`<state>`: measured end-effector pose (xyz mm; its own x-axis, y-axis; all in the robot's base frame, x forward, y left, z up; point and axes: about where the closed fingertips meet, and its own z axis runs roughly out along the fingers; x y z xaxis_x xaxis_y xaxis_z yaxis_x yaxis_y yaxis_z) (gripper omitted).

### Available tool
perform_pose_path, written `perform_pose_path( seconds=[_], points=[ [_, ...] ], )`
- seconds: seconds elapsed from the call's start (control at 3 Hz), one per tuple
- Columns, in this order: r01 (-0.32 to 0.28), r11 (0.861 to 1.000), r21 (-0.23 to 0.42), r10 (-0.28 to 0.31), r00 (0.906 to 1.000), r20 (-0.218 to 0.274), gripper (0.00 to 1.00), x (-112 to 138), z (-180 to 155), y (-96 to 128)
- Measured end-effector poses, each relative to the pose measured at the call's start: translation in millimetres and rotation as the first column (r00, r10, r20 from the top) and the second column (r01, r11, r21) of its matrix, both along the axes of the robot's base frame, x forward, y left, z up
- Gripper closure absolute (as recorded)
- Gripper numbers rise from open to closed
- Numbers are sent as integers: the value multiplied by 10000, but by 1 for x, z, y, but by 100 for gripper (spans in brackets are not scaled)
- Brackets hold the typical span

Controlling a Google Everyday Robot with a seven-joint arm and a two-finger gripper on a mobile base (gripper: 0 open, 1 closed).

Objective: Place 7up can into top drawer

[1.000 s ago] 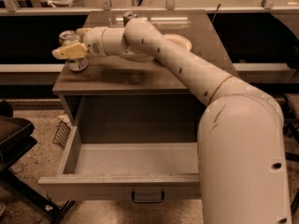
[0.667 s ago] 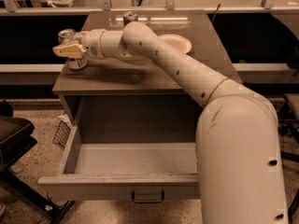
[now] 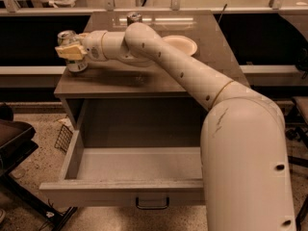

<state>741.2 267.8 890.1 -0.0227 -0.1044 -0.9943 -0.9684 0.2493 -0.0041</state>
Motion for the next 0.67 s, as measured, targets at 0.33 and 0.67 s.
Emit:
perform_pose_path(
  seconds=[0.33, 0.67],
  points=[
    [-17, 10000, 1, 17, 10000, -3, 100, -1, 0, 1],
    [29, 10000, 31, -30, 9988, 487, 100, -20, 29, -22]
  ],
)
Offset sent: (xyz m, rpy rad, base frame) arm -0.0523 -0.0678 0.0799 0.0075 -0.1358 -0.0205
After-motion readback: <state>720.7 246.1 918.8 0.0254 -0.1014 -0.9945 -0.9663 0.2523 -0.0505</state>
